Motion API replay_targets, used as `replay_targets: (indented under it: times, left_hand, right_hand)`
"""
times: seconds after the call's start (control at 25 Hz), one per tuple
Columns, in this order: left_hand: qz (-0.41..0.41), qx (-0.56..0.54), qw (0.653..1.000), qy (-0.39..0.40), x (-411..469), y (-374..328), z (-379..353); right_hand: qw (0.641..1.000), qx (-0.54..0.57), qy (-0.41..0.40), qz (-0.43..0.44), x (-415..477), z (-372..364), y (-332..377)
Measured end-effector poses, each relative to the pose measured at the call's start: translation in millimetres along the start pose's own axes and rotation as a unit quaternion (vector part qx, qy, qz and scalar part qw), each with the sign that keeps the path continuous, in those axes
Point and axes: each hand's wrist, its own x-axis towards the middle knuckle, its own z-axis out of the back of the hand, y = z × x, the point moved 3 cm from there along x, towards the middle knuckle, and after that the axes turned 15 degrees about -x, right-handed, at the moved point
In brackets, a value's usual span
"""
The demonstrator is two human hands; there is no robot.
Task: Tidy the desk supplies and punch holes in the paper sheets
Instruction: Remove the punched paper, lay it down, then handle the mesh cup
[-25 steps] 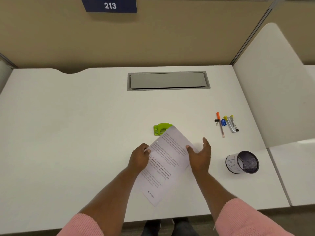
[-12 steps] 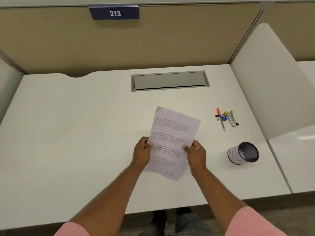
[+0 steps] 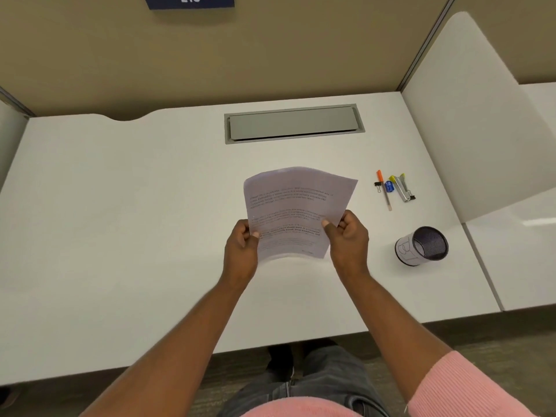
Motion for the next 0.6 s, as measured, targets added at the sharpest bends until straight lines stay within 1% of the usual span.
replay_targets:
  times: [0.12,0.28,0.48,0.6]
  left_hand:
    - [0.011,0.016,1.0,0.012,-14,7,-3]
    - [0.011,0.042,0.999,-0.005,-29,8,-12]
    - [-0.007,0.049,0.998,-0.028,-44,0,-19]
    - [0.022,0.057,0.997,-0.039,-56,9,-21]
  right_hand:
    - [1.0,-0.019,0.024,-0.006,-9,5,-16]
    - [0.999,-0.038,0.031,-0.004,-13,11,-25]
    - [0.997,-0.042,0.042,0.047,-14,34,-17]
    - [0.993,-0.075,0.067,0.058,-18,41,-22]
